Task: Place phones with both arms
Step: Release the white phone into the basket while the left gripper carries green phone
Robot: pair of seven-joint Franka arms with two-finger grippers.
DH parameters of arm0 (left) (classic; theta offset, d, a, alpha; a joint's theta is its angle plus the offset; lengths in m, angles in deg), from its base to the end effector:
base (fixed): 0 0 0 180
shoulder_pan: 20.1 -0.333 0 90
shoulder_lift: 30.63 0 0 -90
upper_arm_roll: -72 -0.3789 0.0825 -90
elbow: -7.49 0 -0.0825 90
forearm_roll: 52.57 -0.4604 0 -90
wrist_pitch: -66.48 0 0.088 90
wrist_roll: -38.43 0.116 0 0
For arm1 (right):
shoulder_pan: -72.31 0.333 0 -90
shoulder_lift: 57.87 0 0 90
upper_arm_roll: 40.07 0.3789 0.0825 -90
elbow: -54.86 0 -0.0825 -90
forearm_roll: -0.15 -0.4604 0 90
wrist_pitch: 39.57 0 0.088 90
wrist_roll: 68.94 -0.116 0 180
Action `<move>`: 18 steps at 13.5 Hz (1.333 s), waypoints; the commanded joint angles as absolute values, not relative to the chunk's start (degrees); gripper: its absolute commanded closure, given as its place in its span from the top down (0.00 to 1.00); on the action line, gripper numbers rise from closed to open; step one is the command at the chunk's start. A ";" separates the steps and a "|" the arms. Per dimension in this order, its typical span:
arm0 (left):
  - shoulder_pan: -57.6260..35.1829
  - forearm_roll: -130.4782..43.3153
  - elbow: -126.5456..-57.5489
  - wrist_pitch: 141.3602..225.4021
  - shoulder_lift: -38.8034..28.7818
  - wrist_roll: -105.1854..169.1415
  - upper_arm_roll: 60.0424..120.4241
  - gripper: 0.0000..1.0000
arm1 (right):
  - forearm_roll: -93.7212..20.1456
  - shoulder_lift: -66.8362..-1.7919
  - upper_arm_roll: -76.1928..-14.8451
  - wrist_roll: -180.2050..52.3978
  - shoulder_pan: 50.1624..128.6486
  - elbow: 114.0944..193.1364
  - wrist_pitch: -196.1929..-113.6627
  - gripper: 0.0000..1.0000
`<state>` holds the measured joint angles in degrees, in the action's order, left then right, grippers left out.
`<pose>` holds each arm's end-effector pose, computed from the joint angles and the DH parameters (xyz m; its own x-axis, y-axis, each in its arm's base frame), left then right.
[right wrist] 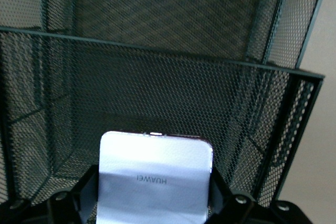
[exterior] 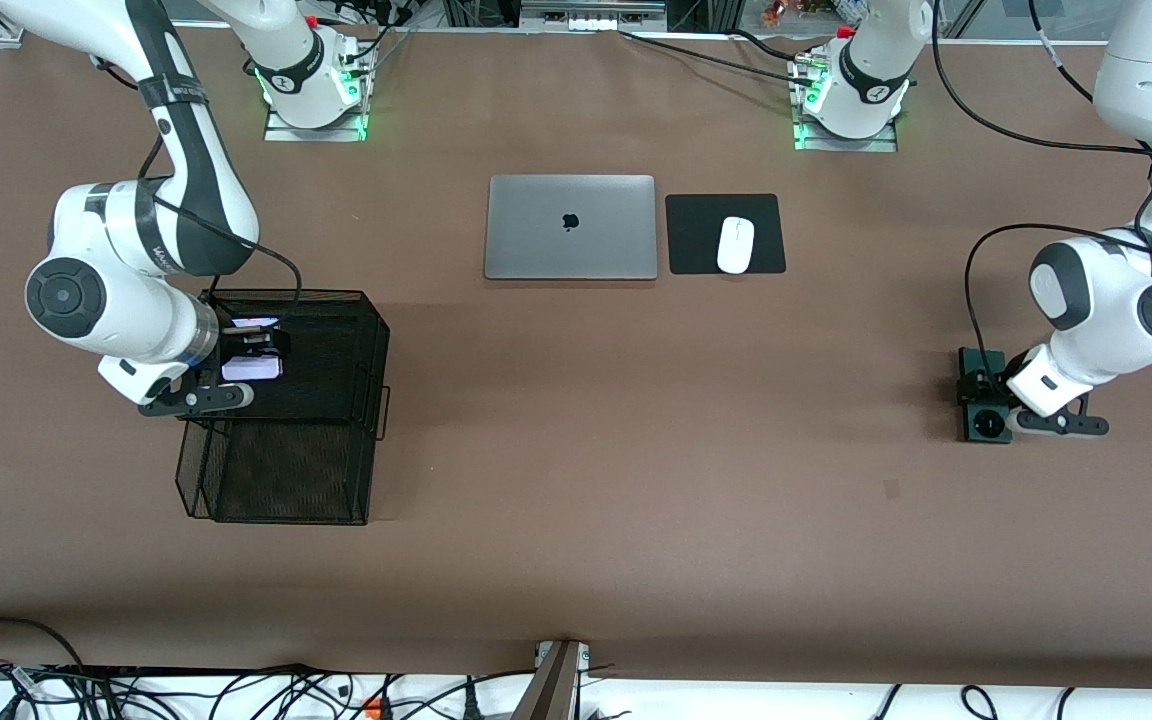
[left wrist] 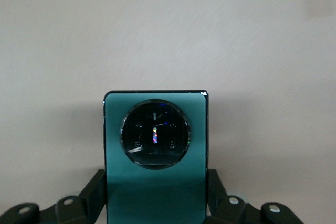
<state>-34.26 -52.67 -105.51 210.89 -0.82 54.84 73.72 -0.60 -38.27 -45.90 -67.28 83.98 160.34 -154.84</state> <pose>0.6787 0.1504 0.1905 0.9973 -0.0664 0.0309 -0.0665 -0.9978 0.0054 0.6918 0.0759 0.3370 0.9778 0.1235 -0.1691 0.1285 -0.9915 0.0185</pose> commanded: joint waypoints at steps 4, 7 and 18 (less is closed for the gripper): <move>-20.83 -51.25 -97.63 208.34 3.20 36.54 73.40 0.00 | -5.47 -39.41 -47.28 -65.60 83.74 163.31 -158.22 0.00; -13.27 -51.26 -96.58 208.34 3.64 23.36 73.49 0.00 | -6.44 -38.18 -47.28 -65.68 82.42 163.23 -159.72 0.00; 14.34 -51.78 -73.65 197.44 14.97 -9.99 73.23 0.00 | -6.45 -37.56 -47.28 -66.56 81.71 160.60 -161.22 1.00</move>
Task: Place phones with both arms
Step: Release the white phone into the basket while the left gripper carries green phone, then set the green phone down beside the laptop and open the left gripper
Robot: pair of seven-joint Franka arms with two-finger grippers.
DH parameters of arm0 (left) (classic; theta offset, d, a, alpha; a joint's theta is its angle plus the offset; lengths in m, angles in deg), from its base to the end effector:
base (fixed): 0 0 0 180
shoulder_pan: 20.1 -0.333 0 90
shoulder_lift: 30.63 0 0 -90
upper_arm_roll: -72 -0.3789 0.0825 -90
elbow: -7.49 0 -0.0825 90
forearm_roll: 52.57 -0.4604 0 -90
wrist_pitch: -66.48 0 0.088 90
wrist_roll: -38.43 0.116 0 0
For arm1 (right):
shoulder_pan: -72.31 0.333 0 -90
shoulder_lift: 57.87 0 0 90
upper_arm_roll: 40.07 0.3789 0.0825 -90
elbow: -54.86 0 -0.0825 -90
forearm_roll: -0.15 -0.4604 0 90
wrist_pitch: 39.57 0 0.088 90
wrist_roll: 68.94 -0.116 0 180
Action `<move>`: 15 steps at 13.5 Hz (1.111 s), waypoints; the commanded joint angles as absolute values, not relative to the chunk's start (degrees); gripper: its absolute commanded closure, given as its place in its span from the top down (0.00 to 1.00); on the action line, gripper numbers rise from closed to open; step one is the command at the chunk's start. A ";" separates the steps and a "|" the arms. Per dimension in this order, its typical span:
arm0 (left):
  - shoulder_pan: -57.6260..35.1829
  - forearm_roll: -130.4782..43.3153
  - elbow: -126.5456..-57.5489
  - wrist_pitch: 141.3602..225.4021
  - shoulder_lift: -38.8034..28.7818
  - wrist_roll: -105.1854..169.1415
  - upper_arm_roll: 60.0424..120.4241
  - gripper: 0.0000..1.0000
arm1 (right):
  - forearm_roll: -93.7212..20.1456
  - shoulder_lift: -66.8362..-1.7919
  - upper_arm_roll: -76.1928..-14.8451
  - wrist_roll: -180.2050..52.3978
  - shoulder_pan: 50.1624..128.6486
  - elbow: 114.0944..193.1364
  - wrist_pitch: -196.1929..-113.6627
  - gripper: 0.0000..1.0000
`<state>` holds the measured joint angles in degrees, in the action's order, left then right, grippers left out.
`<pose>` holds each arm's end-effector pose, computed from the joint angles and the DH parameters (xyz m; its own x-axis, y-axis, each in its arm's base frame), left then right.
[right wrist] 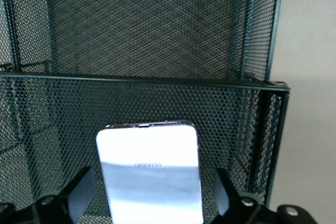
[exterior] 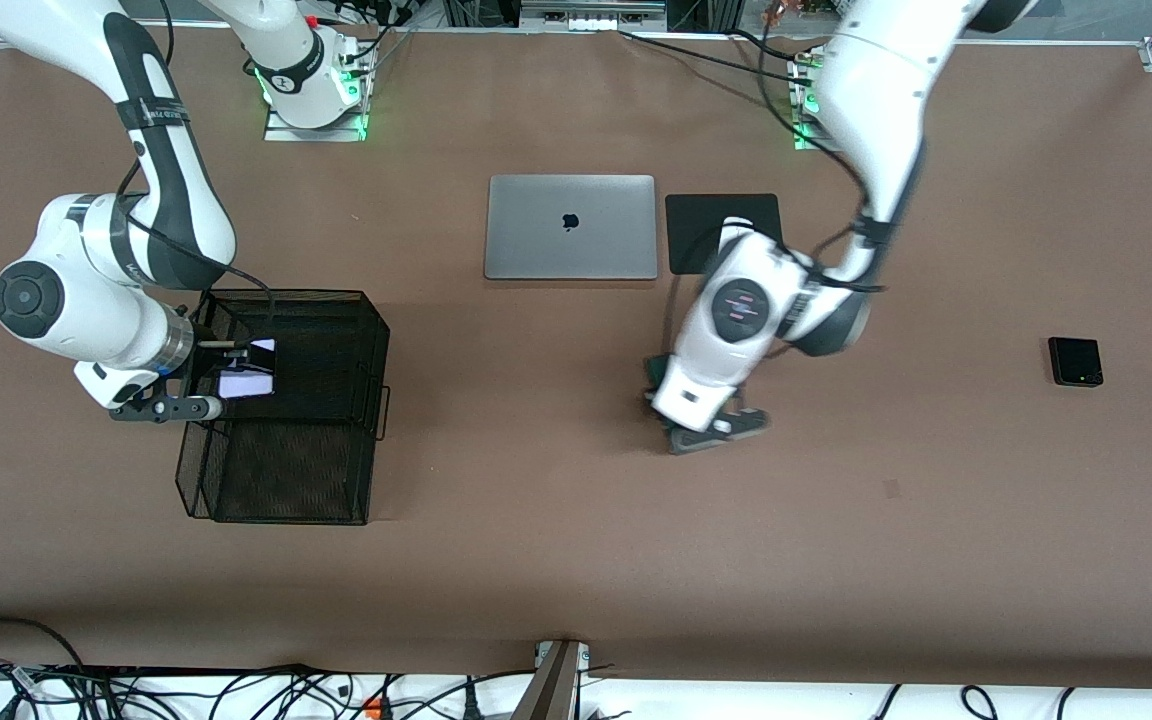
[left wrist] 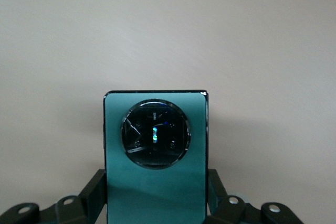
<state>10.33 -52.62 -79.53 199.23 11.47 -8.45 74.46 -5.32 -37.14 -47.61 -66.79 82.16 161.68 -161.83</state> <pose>0.6915 -0.4401 0.2226 0.9671 0.2535 0.0231 0.2515 -0.9656 0.0657 0.7026 0.0386 0.3214 0.9957 0.0310 -0.0876 0.0282 -0.9991 -0.0327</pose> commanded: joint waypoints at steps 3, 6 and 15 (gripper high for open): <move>21.10 -52.05 -64.79 196.22 20.59 -11.75 72.09 0.00 | -6.36 -37.56 -47.10 -66.82 82.06 157.53 -160.60 1.00; 27.17 -51.96 -55.55 193.92 26.83 -14.82 68.05 0.00 | -6.27 -37.30 -47.01 -67.00 82.24 152.52 -154.99 1.00; 31.58 -52.05 -50.96 194.54 31.86 -16.41 65.40 0.05 | -5.57 -34.05 -46.93 -68.06 82.41 138.10 -139.95 1.00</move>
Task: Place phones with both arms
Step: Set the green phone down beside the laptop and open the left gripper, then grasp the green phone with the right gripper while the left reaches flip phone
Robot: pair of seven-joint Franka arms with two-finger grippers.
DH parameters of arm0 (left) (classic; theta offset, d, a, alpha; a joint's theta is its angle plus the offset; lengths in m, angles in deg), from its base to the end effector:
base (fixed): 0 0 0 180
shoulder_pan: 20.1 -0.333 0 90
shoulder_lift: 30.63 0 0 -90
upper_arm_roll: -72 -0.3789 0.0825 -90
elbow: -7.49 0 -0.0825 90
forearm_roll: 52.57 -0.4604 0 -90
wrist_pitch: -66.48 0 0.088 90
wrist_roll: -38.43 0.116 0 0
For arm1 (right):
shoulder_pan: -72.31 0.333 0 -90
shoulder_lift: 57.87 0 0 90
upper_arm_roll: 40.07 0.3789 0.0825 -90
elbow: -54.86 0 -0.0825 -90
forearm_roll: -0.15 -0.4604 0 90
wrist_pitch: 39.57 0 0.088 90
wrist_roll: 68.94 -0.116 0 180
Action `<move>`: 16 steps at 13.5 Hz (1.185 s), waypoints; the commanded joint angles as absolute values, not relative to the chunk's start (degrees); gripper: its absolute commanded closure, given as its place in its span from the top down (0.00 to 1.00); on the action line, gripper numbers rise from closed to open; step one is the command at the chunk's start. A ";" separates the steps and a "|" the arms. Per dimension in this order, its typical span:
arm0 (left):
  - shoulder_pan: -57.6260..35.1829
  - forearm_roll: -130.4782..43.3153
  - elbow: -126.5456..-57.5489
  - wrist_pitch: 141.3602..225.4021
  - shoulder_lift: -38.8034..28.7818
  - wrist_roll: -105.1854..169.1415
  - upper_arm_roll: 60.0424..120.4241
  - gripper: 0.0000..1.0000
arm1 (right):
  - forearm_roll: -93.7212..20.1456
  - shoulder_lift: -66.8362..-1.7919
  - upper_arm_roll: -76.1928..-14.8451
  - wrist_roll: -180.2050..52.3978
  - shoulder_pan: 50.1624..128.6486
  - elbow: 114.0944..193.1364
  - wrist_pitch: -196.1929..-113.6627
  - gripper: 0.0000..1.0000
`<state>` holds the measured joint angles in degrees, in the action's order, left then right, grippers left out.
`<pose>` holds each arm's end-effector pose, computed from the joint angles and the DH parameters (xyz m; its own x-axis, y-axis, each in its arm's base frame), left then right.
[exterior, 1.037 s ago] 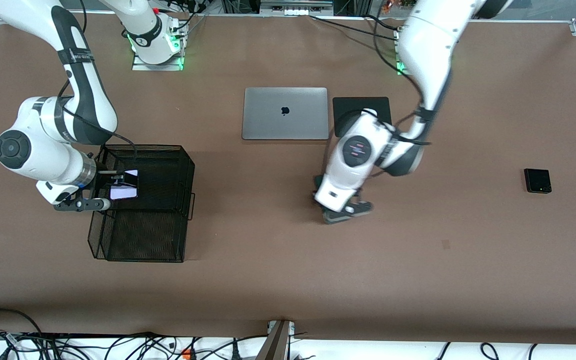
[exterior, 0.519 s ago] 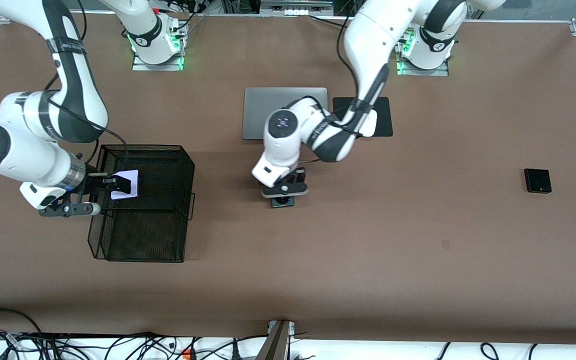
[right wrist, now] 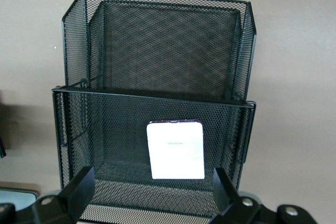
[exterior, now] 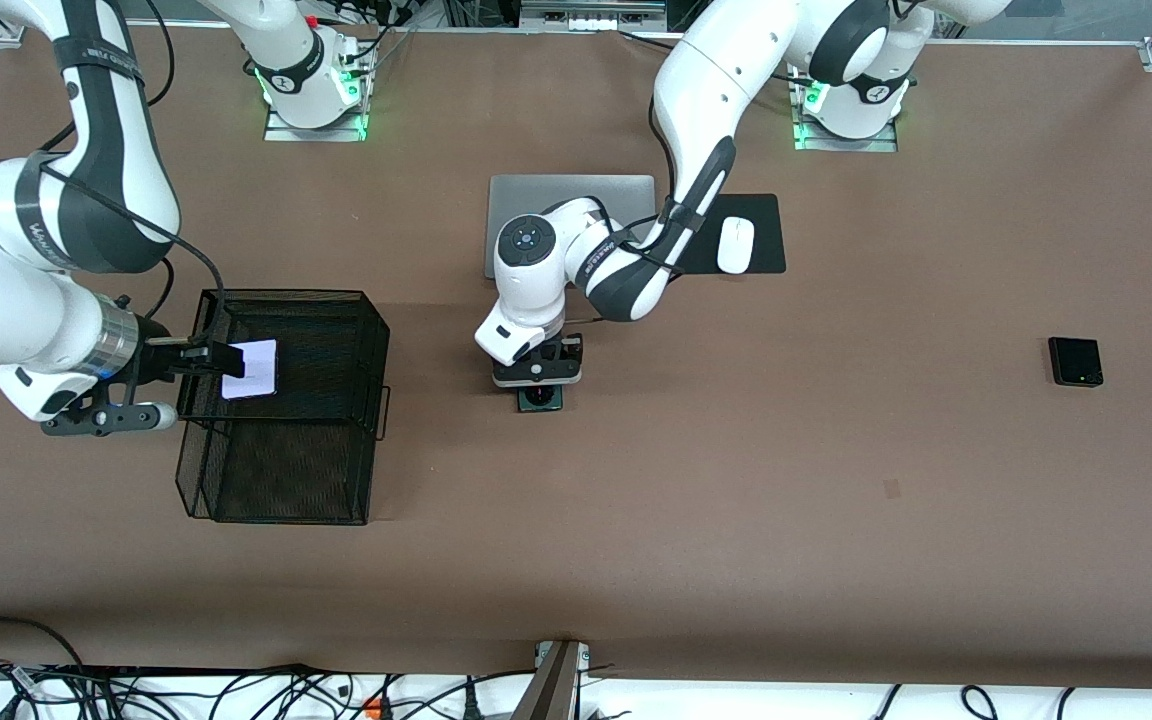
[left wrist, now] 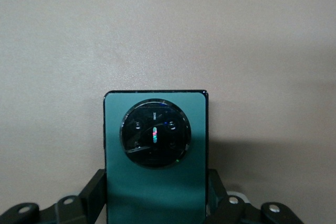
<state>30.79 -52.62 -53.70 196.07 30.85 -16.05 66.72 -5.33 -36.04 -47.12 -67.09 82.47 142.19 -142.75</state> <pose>0.6125 -0.6678 0.1600 0.9851 0.1037 0.1372 0.0974 -0.9939 0.0517 0.7523 0.0621 0.4582 0.9926 0.0685 -0.1000 0.0639 -0.9968 -0.0480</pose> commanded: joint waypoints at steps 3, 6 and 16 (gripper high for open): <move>31.76 -52.05 -51.04 194.63 32.12 -16.41 65.14 0.93 | -5.65 -33.96 -46.84 -68.06 82.41 137.83 -139.85 1.00; 31.59 -51.96 -50.96 194.02 31.25 -16.33 63.39 1.00 | -5.65 -34.05 -46.66 -68.06 82.50 137.83 -139.85 1.00; 16.40 -51.08 -70.68 179.60 8.34 4.20 63.29 1.00 | -6.18 -33.96 -46.31 -78.84 95.48 135.28 -139.85 0.99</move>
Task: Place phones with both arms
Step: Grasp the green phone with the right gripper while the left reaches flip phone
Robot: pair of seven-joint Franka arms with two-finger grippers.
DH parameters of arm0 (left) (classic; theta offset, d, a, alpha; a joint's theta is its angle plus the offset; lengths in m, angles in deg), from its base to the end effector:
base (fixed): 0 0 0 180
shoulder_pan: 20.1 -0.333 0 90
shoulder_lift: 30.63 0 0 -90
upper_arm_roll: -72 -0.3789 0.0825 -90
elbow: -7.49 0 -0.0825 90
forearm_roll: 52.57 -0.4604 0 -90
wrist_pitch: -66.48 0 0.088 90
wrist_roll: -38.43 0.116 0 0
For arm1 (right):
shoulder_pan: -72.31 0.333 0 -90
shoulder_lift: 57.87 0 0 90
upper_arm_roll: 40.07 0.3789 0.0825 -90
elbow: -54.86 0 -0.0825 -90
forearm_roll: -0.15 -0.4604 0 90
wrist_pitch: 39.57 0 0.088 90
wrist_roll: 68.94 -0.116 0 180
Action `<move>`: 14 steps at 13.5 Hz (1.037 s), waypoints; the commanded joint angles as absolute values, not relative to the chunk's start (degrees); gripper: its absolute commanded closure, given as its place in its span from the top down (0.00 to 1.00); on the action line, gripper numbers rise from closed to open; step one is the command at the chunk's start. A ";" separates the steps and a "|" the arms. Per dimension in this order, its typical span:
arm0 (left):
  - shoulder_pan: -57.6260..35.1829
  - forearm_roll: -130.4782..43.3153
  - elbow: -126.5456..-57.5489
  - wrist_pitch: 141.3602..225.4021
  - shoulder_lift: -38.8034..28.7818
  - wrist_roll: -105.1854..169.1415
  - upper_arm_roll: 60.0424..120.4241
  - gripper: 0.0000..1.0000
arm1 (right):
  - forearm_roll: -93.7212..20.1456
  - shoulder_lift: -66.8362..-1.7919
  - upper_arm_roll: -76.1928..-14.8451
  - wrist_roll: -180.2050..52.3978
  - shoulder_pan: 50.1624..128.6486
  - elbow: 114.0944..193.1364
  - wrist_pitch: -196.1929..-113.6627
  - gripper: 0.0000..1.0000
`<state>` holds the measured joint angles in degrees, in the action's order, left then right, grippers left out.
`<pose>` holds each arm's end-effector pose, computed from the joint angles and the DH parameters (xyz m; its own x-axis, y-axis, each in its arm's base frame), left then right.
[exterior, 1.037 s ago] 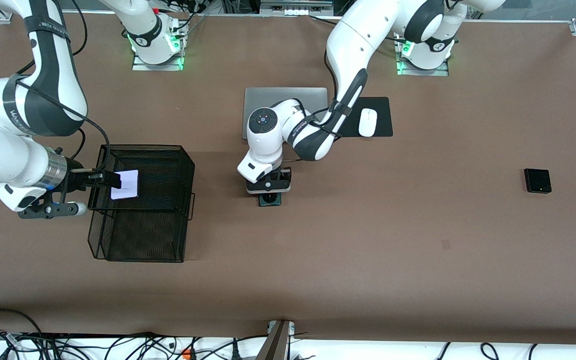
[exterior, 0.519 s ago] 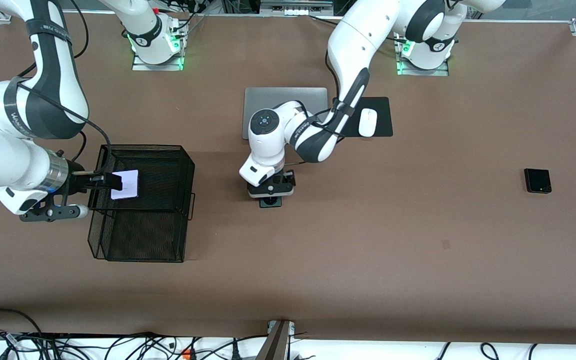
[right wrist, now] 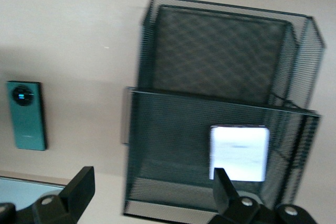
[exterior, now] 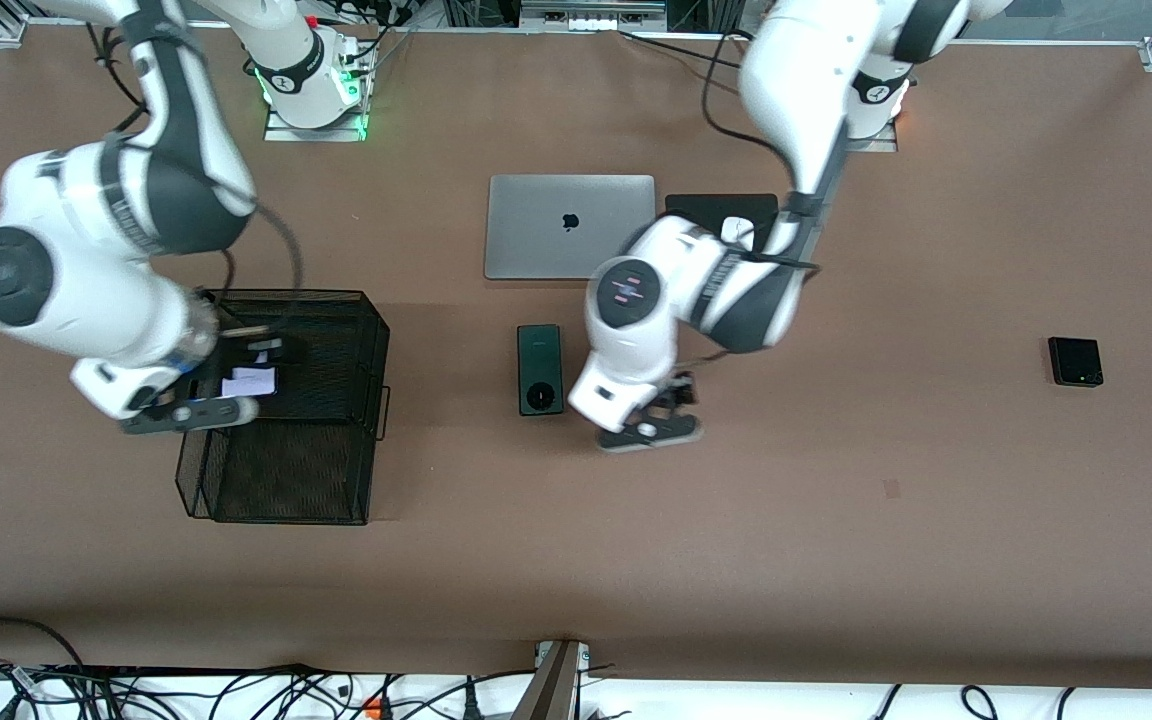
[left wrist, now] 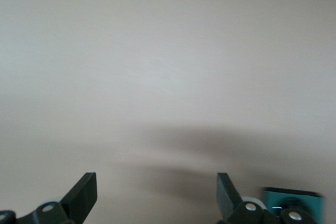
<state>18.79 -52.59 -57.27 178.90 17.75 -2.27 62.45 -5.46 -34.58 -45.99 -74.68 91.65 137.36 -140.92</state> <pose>0.7443 -0.4706 0.3071 0.9874 0.1384 0.0768 0.1457 -0.9845 -0.0979 0.7434 0.1999 0.4815 0.9896 0.1191 -0.0805 0.1158 -0.9922 -0.0456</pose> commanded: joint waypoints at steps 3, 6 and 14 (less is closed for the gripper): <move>10.60 -51.87 -82.39 179.77 -0.81 14.14 63.21 1.00 | -6.01 -31.07 -46.13 -88.94 104.09 135.28 -143.17 0.99; 3.49 -55.02 -89.87 179.68 -7.15 24.77 63.12 1.00 | -6.09 -26.59 -46.13 -96.60 110.70 135.36 -148.28 0.99; -16.64 -60.48 -94.28 182.22 -11.03 52.89 63.21 1.00 | -5.83 -15.08 -46.13 -97.59 116.25 136.15 -166.38 0.99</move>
